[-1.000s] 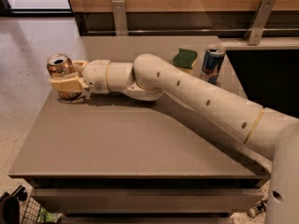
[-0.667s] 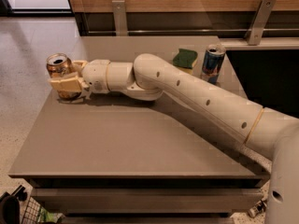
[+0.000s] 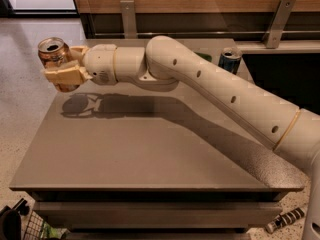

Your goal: Pick orange can

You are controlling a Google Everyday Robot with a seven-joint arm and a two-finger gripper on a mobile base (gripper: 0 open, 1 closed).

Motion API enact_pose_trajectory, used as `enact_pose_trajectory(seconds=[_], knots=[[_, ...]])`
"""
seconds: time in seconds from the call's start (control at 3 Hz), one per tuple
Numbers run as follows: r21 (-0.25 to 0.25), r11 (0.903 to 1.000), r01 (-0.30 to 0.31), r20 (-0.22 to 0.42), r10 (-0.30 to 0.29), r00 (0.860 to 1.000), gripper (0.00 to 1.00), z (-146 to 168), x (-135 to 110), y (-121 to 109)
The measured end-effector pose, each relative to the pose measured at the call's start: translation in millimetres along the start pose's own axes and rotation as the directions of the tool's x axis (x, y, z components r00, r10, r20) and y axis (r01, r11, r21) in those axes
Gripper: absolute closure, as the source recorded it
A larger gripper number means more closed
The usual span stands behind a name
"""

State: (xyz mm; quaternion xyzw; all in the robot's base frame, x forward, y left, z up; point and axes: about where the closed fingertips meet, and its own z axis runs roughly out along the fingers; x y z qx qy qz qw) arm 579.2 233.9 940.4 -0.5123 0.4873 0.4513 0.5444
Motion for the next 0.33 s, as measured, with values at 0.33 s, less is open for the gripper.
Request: enact_pose_trajectory(seconds=[0.33], knots=[[0.003,0.9983,0.059,0.0,-0.059,0.998,1.0,-8.8,-35.5,5.9]])
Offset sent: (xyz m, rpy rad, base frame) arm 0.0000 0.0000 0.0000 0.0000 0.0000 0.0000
